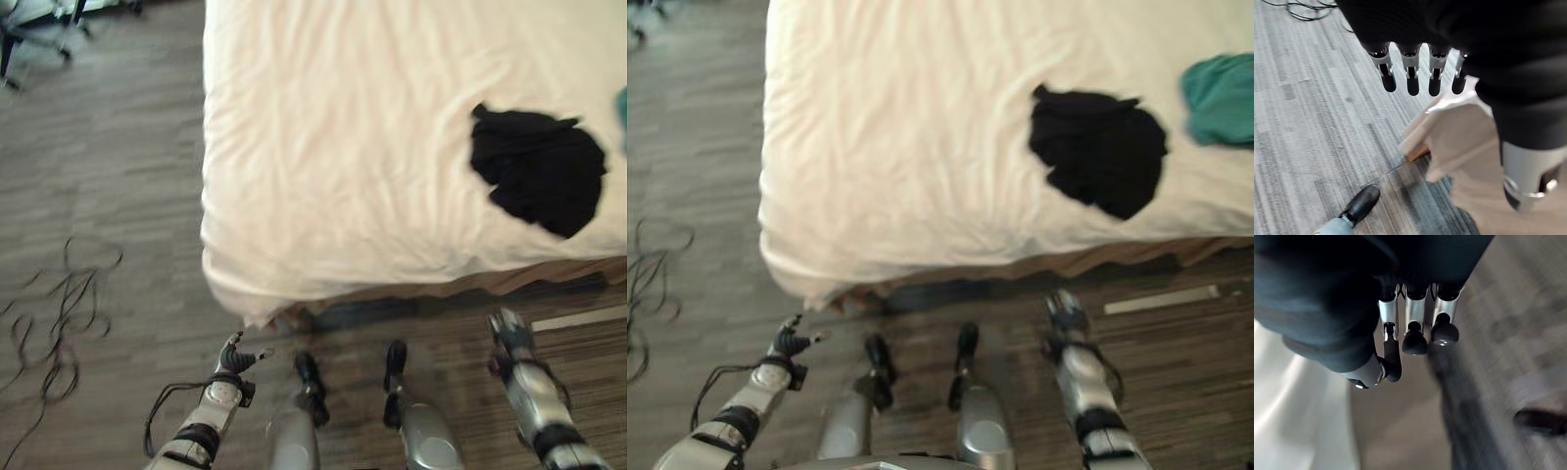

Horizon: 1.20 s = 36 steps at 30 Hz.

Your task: Tidy up the quilt and then pick up the clothes from the bed and put them into the laundry hamper.

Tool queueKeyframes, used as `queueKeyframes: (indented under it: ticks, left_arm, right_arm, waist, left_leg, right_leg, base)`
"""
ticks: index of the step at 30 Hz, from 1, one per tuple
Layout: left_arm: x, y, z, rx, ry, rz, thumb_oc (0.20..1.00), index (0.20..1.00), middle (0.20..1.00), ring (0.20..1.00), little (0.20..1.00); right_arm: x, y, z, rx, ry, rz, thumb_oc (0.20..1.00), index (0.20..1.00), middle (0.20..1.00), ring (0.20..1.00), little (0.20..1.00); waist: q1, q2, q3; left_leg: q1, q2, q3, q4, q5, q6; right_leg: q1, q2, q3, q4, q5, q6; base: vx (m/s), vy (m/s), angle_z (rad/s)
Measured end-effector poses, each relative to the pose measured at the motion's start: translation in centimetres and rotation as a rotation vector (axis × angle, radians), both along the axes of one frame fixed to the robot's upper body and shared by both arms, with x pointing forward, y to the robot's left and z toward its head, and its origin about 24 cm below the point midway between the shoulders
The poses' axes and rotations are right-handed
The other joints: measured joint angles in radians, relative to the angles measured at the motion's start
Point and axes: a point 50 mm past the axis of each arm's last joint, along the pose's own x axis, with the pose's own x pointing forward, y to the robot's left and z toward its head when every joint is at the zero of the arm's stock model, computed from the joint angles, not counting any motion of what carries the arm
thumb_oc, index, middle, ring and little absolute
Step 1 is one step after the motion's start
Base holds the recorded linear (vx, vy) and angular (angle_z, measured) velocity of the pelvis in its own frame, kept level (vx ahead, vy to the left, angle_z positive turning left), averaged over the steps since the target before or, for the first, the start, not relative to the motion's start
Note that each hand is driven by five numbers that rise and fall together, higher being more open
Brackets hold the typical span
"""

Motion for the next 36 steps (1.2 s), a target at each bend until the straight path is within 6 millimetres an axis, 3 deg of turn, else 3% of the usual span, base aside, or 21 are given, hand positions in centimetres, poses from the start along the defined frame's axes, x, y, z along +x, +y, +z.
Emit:
queueKeyframes:
  ticks: [1,2,3,7,9,10,11,12,13,15,17,18,19,20,21,23,26,28,31,34,36]
  left_arm:
    - [-0.8,0.3,-0.5,0.006,0.032,0.009,1.0,1.0,1.0,1.0,1.0]
    - [-1.4,0.4,-0.8,0.013,0.062,0.008,1.0,1.0,1.0,1.0,1.0]
    - [-1.8,0.3,-1.2,0.016,0.091,0.0,1.0,1.0,1.0,1.0,1.0]
    - [-6.4,-1.0,-3.8,0.013,0.273,-0.076,1.0,1.0,1.0,1.0,1.0]
    - [-7.9,-1.5,-4.5,0.002,0.327,-0.103,1.0,1.0,1.0,1.0,1.0]
    - [-8.2,-2.5,-4.9,-0.019,0.342,-0.123,1.0,1.0,1.0,1.0,1.0]
    - [-8.6,-2.8,-5.1,-0.03,0.356,-0.137,1.0,1.0,1.0,1.0,1.0]
    - [-8.2,-3.3,-4.9,-0.05,0.339,-0.154,1.0,1.0,1.0,1.0,1.0]
    - [-8.9,-3.0,-5.1,-0.046,0.356,-0.161,1.0,1.0,1.0,1.0,1.0]
    - [-10.9,-2.3,-5.5,-0.033,0.415,-0.155,1.0,1.0,1.0,1.0,1.0]
    - [-13.9,0.1,-5.5,0.022,0.493,-0.13,1.0,1.0,1.0,1.0,1.0]
    - [-15.5,0.7,-5.8,0.035,0.563,-0.111,1.0,1.0,1.0,1.0,1.0]
    - [-15.3,1.2,-5.5,0.038,0.538,-0.066,1.0,1.0,1.0,1.0,1.0]
    - [-14.7,1.0,-5.4,0.028,0.508,-0.059,1.0,1.0,1.0,1.0,1.0]
    - [-13.4,0.2,-5.4,0.013,0.463,-0.084,1.0,1.0,1.0,1.0,1.0]
    - [-9.7,-0.8,-4.8,0.011,0.373,-0.117,1.0,1.0,1.0,1.0,1.0]
    - [-5.0,-1.9,-3.3,0.008,0.228,-0.165,1.0,1.0,1.0,1.0,1.0]
    - [-4.8,-2.1,-3.3,0.007,0.225,-0.166,1.0,1.0,1.0,1.0,1.0]
    - [-5.4,-3.0,-4.0,-0.017,0.267,-0.16,1.0,1.0,1.0,1.0,1.0]
    - [-5.9,-2.2,-4.1,-0.01,0.291,-0.127,1.0,1.0,1.0,1.0,1.0]
    - [-6.6,-2.0,-4.4,-0.003,0.329,-0.113,1.0,1.0,1.0,1.0,1.0]
  right_arm:
    - [-1.7,-0.8,-0.7,-0.011,0.049,-0.016,0.329,0.329,0.329,0.329,0.329]
    - [-3.0,-1.4,-1.2,-0.01,0.083,-0.04,0.887,0.887,0.887,0.887,0.887]
    - [-4.0,-1.7,-1.8,-0.003,0.118,-0.062,1.0,1.0,1.0,1.0,1.0]
    - [-11.5,-1.0,-5.8,0.019,0.432,-0.026,1.0,1.0,1.0,1.0,1.0]
    - [-11.2,0.1,-6.2,0.004,0.477,0.083,1.0,1.0,1.0,1.0,1.0]
    - [-10.0,1.0,-6.4,-0.039,0.507,0.187,1.0,1.0,1.0,1.0,1.0]
    - [-8.6,1.7,-6.5,-0.085,0.533,0.276,1.0,1.0,1.0,1.0,1.0]
    - [-9.0,2.1,-7.0,-0.108,0.6,0.351,1.0,1.0,1.0,1.0,1.0]
    - [-9.2,2.5,-7.2,-0.123,0.632,0.393,1.0,1.0,1.0,1.0,1.0]
    - [-12.3,2.6,-8.0,-0.109,0.721,0.417,1.0,1.0,1.0,1.0,1.0]
    - [-12.6,3.7,-8.6,-0.064,0.745,0.402,1.0,1.0,1.0,1.0,1.0]
    - [-12.9,3.9,-8.8,-0.051,0.762,0.399,1.0,1.0,1.0,1.0,1.0]
    - [-13.3,4.5,-9.0,-0.05,0.768,0.418,1.0,1.0,1.0,1.0,1.0]
    - [-13.1,4.2,-8.9,-0.067,0.781,0.431,1.0,1.0,1.0,1.0,1.0]
    - [-12.0,2.8,-8.3,-0.133,0.786,0.449,1.0,1.0,1.0,1.0,1.0]
    - [-11.0,1.5,-7.7,-0.199,0.789,0.478,1.0,1.0,1.0,1.0,1.0]
    - [-11.6,0.8,-7.6,-0.252,0.827,0.523,1.0,1.0,1.0,1.0,1.0]
    - [-11.1,1.1,-7.6,-0.26,0.813,0.534,1.0,1.0,1.0,1.0,1.0]
    - [-11.7,1.1,-7.7,-0.263,0.811,0.519,1.0,1.0,1.0,1.0,1.0]
    - [-14.1,1.9,-8.4,-0.212,0.851,0.502,1.0,1.0,1.0,1.0,1.0]
    - [-15.3,1.8,-8.5,-0.198,0.884,0.477,1.0,1.0,1.0,1.0,1.0]
  waist:
    - [-0.032,-0.016,-0.019]
    - [-0.056,-0.029,-0.03]
    - [-0.066,-0.033,-0.038]
    - [-0.104,-0.031,-0.187]
    - [-0.11,-0.025,-0.202]
    - [-0.103,-0.003,-0.201]
    - [-0.072,0.029,-0.197]
    - [-0.064,0.056,-0.205]
    - [-0.017,0.06,-0.219]
    - [0.0,0.048,-0.278]
    - [0.041,0.0,-0.291]
    - [0.065,0.001,-0.299]
    - [0.082,-0.035,-0.296]
    - [0.087,-0.034,-0.296]
    - [0.117,-0.038,-0.281]
    - [0.12,-0.03,-0.244]
    - [0.138,-0.005,-0.208]
    - [0.17,0.008,-0.206]
    - [0.134,0.06,-0.189]
    - [0.132,0.021,-0.199]
    - [0.107,0.005,-0.202]
  left_leg:
    - [0.015,-0.001,0.017,-0.021,0.0,0.0]
    - [0.028,-0.005,0.024,-0.038,0.002,-0.001]
    - [0.046,-0.009,0.027,-0.054,0.008,-0.003]
    - [0.176,-0.023,0.08,-0.166,0.041,-0.023]
    - [0.213,-0.02,0.128,-0.166,0.022,-0.027]
    - [0.231,-0.002,0.195,-0.166,0.005,-0.024]
    - [0.239,0.054,0.27,-0.166,0.011,-0.019]
    - [0.255,0.083,0.343,-0.142,0.01,-0.041]
    - [0.287,0.095,0.401,-0.134,-0.007,-0.038]
    - [0.331,0.115,0.48,-0.11,-0.044,-0.094]
    - [0.397,0.155,0.53,0.014,-0.044,-0.168]
    - [0.404,0.218,0.466,0.107,-0.049,-0.15]
    - [0.288,0.249,0.134,0.383,-0.012,-0.048]
    - [0.236,0.224,0.002,0.462,-0.031,-0.056]
    - [0.14,0.087,-0.256,0.558,-0.126,-0.056]
    - [0.002,-0.064,-0.366,0.578,-0.187,-0.048]
    - [-0.13,-0.119,-0.368,0.365,-0.174,-0.05]
    - [-0.119,-0.099,-0.314,0.067,-0.071,-0.053]
    - [-0.153,-0.052,-0.173,-0.029,0.04,-0.042]
    - [-0.124,-0.086,-0.172,0.006,0.054,0.031]
    - [-0.068,-0.114,-0.184,0.003,0.027,0.112]
  right_leg:
    - [0.004,0.002,-0.001,-0.014,-0.006,0.009]
    - [0.014,0.003,-0.003,-0.03,-0.003,0.012]
    - [0.03,0.005,-0.004,-0.045,0.005,0.021]
    - [0.066,0.042,0.04,-0.055,0.039,0.02]
    - [0.064,0.057,0.058,-0.05,0.057,0.023]
    - [0.041,0.083,0.034,-0.066,0.129,0.09]
    - [0.016,0.086,-0.071,-0.055,0.112,0.135]
    - [-0.008,0.023,-0.362,0.105,-0.049,0.023]
    - [-0.011,-0.042,-0.458,0.213,-0.103,-0.021]
    - [-0.005,-0.099,-0.409,0.355,-0.188,-0.007]
    - [0.036,-0.054,-0.382,0.323,-0.236,-0.042]
    - [0.06,0.008,-0.327,0.275,-0.237,-0.065]
    - [0.056,0.063,-0.191,0.23,-0.213,-0.104]
    - [0.067,0.089,-0.141,0.189,-0.185,-0.115]
    - [0.067,0.094,-0.043,0.127,-0.139,-0.119]
    - [0.1,0.136,0.093,0.048,-0.102,-0.135]
    - [0.182,0.165,0.188,-0.066,-0.103,-0.1]
    - [0.185,0.163,0.171,-0.07,-0.103,-0.091]
    - [0.223,0.204,0.137,-0.07,-0.091,-0.115]
    - [0.282,0.191,0.132,-0.065,-0.141,-0.095]
    - [0.301,0.187,0.107,0.01,-0.225,-0.023]
  base:
    - [0.13,0.04,-0.53]
    - [0.12,0.024,-0.41]
    - [0.12,0.014,-0.25]
    - [0.06,0.013,-0.41]
    - [-0.08,-0.078,-1.13]
    - [-0.08,-0.249,-1.66]
    - [-0.01,-0.345,-1.91]
    - [0.03,-0.287,-1.65]
    - [0.09,-0.267,-1.67]
    - [0.3,-0.42,-1.29]
    - [0.3,-0.448,-1.73]
    - [0.31,-0.394,-2.77]
    - [0.13,-0.1,-2.38]
    - [0.24,-0.132,-2.63]
    - [0.16,-0.011,-2.22]
    - [0.2,0.023,-2.2]
    - [0.48,0.13,-1.76]
    - [0.43,0.088,-2.11]
    - [0.43,0.052,-1.12]
    - [0.46,0.072,-0.37]
    - [0.42,0.153,0.14]
